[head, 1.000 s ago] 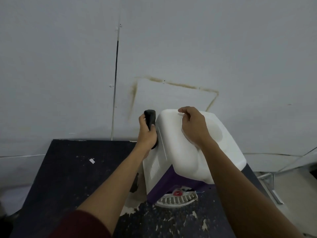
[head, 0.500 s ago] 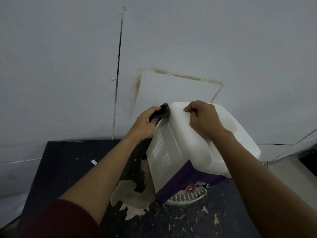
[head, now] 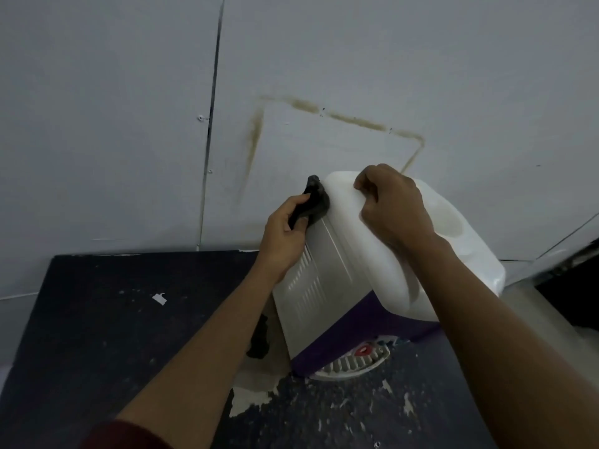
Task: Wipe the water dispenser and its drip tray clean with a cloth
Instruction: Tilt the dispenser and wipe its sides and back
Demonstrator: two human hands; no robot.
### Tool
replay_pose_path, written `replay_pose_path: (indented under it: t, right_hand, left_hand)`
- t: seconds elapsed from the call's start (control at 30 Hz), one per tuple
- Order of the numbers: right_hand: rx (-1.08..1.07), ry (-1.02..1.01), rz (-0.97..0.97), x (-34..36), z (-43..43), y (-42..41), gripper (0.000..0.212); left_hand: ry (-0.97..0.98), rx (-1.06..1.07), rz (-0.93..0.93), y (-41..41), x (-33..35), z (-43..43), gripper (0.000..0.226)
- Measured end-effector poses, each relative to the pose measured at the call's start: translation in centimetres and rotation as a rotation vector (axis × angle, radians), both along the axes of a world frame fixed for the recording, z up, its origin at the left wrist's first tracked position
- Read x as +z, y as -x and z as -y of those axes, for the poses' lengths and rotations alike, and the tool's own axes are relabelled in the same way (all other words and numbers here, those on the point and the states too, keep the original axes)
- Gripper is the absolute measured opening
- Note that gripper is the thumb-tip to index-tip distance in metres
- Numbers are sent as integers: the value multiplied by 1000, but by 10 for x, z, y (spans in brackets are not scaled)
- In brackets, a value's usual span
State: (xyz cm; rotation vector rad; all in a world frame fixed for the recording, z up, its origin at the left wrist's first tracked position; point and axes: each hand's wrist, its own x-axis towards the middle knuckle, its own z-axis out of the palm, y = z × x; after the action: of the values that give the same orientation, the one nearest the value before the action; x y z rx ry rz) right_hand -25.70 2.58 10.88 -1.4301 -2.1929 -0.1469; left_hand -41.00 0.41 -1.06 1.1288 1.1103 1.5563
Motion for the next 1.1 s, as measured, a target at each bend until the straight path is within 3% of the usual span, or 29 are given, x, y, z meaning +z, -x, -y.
replay_pose_path:
  t: [0.43,0.7,0.97,1.1]
  right_hand:
    - [20,-2,-17,2,-2,-3,27]
    - [54,148,-67,11,0,-15,30]
    - [85,202,-58,15,0,-18,28]
    - [74,171,-24,11,1,-19,26]
  left_hand:
    - [-77,-104,-33,-16,-31,61,53]
    - [-21,-44,-9,-22,9,40,53]
    - [-272,-54,-118,-51,-24,106,53]
    - [-329,68,-218,-74,-33,135,53]
